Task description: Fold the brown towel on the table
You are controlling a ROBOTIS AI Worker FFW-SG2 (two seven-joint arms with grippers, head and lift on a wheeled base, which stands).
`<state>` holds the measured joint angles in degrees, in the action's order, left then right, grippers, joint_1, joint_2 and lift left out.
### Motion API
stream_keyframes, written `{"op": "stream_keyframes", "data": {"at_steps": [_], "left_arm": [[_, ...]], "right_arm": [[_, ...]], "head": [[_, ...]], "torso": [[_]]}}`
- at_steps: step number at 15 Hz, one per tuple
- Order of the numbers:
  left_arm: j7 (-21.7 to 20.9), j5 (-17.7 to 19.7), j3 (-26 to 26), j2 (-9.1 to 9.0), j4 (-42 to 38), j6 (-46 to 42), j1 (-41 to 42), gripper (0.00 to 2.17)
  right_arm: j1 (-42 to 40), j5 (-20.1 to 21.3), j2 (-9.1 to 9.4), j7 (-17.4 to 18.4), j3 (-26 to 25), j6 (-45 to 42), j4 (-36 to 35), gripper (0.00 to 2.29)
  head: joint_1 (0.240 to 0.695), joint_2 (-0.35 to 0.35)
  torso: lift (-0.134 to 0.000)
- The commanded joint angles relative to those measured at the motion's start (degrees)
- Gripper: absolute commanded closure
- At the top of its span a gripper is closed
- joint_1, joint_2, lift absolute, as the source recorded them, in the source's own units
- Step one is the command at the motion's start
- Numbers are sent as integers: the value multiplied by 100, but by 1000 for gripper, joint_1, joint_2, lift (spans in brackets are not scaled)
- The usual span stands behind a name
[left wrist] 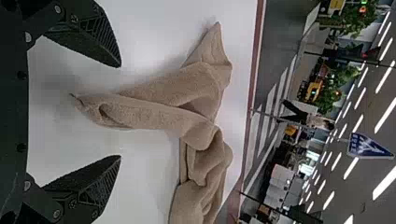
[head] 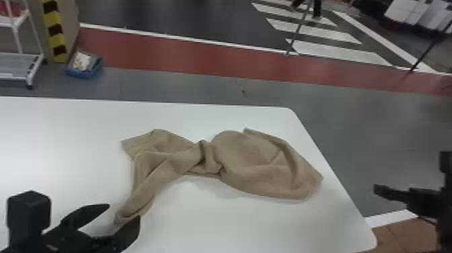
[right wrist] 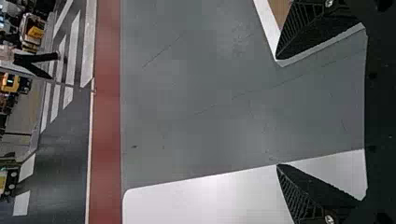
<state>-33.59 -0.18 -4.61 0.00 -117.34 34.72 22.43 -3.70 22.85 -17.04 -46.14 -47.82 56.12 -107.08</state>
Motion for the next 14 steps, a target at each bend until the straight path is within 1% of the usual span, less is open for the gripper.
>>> {"op": "stream_keyframes", "data": {"at_steps": [1,2,3,4,5,6,7,8,10,11,12,14], "left_arm": [[125,-131,-199,-15,18,22,-45,215],[213,-228,-295,-15,97,5,-98,218],[345,-289,-304,-15,159,5,-142,272],[468,-316,-304,-15,194,5,-168,329],[556,-360,-304,-15,203,-30,-177,336],[564,-509,-304,-15,203,-30,-195,569],[564,-623,-295,-15,211,-30,-204,947],[538,-632,-243,-15,168,-30,-186,1355],[477,-632,-190,-15,36,-13,-133,2071],[397,-658,-163,-15,-43,5,-89,2142],[266,-746,-111,-15,-210,5,-45,2142],[63,-755,91,-15,-615,5,69,2142]], "right_arm": [[1,0,8,-9,-26,44,-6,53],[1,0,16,-18,-26,44,-15,53],[1,0,34,-18,-8,44,-24,53],[-8,-79,43,-18,-17,44,-24,53],[-25,-141,52,-27,-43,44,-33,53],[-60,-158,52,-35,-96,44,-50,53],[-78,-202,52,-35,-140,27,-50,53],[-104,-272,34,-35,-175,27,-50,53],[-104,-308,25,-44,-254,27,-50,53],[-104,-316,25,-44,-263,9,-50,53],[-104,-343,16,-44,-263,-8,-24,53],[-104,-352,16,-35,-263,-26,2,53]], "head": [[695,-350],[695,-350],[695,-350],[695,-350],[695,-350],[695,-350],[695,-350],[695,-350],[695,-350],[695,-350],[695,-350],[695,-350]], "torso": [[-124],[-124],[-124],[-124],[-124],[-124],[-124],[-124],[-124],[-124],[-124],[-124]]}}
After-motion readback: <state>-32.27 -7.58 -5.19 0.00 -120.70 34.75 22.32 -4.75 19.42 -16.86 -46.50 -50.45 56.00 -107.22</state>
